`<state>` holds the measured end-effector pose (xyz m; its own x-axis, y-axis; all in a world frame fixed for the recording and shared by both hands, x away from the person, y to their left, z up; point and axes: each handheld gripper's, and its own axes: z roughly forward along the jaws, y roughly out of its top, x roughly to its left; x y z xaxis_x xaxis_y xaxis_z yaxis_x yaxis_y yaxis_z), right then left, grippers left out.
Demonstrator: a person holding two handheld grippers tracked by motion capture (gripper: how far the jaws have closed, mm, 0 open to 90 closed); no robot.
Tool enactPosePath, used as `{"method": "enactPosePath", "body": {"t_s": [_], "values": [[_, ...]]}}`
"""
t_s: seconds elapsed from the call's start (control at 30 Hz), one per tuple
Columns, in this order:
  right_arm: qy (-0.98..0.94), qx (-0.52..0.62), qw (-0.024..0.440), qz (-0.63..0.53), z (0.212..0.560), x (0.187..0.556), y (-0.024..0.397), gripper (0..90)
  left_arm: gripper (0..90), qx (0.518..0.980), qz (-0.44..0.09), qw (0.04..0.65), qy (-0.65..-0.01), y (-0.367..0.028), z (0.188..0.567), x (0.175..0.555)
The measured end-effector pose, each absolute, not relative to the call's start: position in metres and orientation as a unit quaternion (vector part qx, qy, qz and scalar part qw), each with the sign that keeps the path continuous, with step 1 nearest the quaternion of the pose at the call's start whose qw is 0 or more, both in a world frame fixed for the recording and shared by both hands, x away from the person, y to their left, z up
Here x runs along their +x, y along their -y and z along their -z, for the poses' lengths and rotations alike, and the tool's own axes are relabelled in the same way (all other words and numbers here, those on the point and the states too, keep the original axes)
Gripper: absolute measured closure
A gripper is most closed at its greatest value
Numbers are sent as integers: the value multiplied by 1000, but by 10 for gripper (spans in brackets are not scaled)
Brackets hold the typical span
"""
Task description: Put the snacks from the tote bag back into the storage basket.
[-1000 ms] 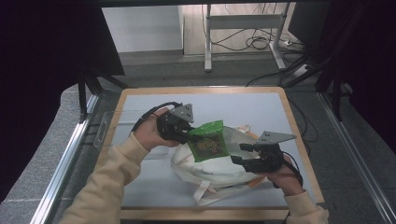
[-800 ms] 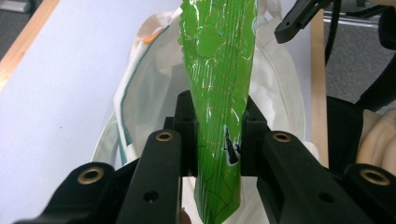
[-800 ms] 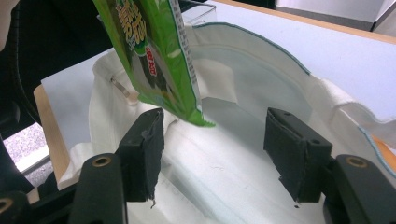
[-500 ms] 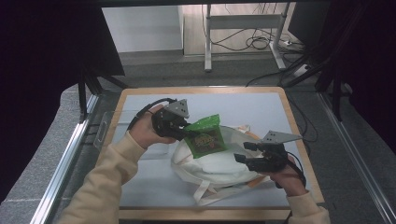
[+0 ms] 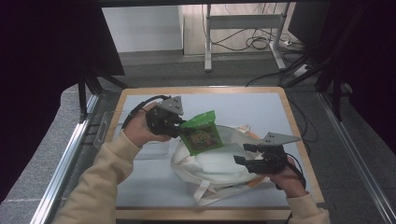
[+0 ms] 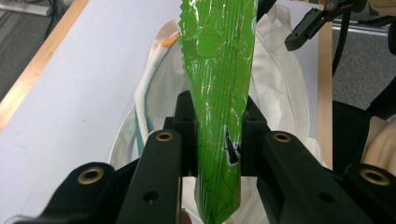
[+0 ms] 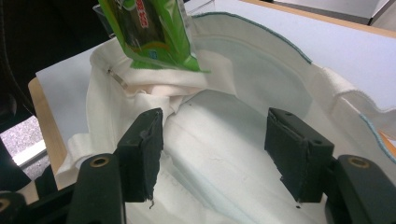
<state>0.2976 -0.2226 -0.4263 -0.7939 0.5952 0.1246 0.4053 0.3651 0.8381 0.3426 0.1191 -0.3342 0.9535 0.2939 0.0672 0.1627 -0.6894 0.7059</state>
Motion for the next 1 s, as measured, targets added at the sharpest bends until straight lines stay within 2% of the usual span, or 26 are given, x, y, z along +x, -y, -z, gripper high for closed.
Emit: {"method": "enactPosePath", "body": {"t_s": [1.0], "values": [[-827,302,100,-464,430,290,222,336,752,901,-110,381,-177,-174,312,357]]}}
